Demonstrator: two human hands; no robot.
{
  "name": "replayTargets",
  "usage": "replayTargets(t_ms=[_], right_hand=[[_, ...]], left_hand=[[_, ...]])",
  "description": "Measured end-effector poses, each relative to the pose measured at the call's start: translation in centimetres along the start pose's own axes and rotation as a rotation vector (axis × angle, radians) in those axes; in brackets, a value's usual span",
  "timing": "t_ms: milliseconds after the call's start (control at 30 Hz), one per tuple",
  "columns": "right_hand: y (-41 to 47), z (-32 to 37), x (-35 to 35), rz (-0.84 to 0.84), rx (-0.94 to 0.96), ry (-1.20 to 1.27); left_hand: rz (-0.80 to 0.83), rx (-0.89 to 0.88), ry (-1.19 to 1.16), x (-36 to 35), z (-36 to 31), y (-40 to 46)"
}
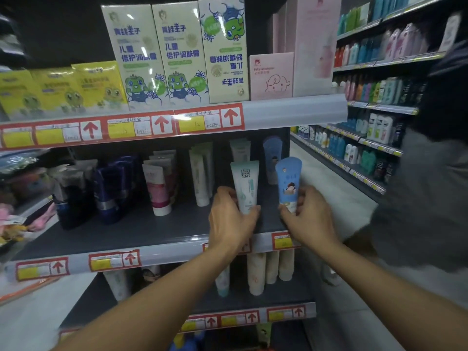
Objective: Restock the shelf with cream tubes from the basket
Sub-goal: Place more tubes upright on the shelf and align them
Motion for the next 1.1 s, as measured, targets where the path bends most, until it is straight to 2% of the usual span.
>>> replayTargets(t_ms=[100, 233, 500, 1100], right_hand=[[-0.1, -0.2, 0.0, -0.015, -0.012, -0.111], [0.6, -0.4, -0.3, 0.056, -0.075, -0.226], [4.8, -0.2, -1.0, 0.160, -0.211, -0.244], [11.6, -0.9, -4.5, 0.144, -0.192, -0.239]], left_hand=[[0.015, 0.016, 0.094, -0.2, 0.3, -0.2], [0.014, 0.072, 0.185, -0.4, 0.2, 0.4], [0.043, 0.193, 0.306, -1.5, 0.0, 4.3], [0.018, 0.203, 0.305, -4.2, 1.9, 10.8]])
Point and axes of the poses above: each hand's wrist, its own y-axis towards the middle knuckle, its own x-axis out of the back of the hand, z = x × y, the point moved 4 cm from there along y, towards the middle knuckle, and after that the axes turned 8 degrees about z, right-handed, at the moved point
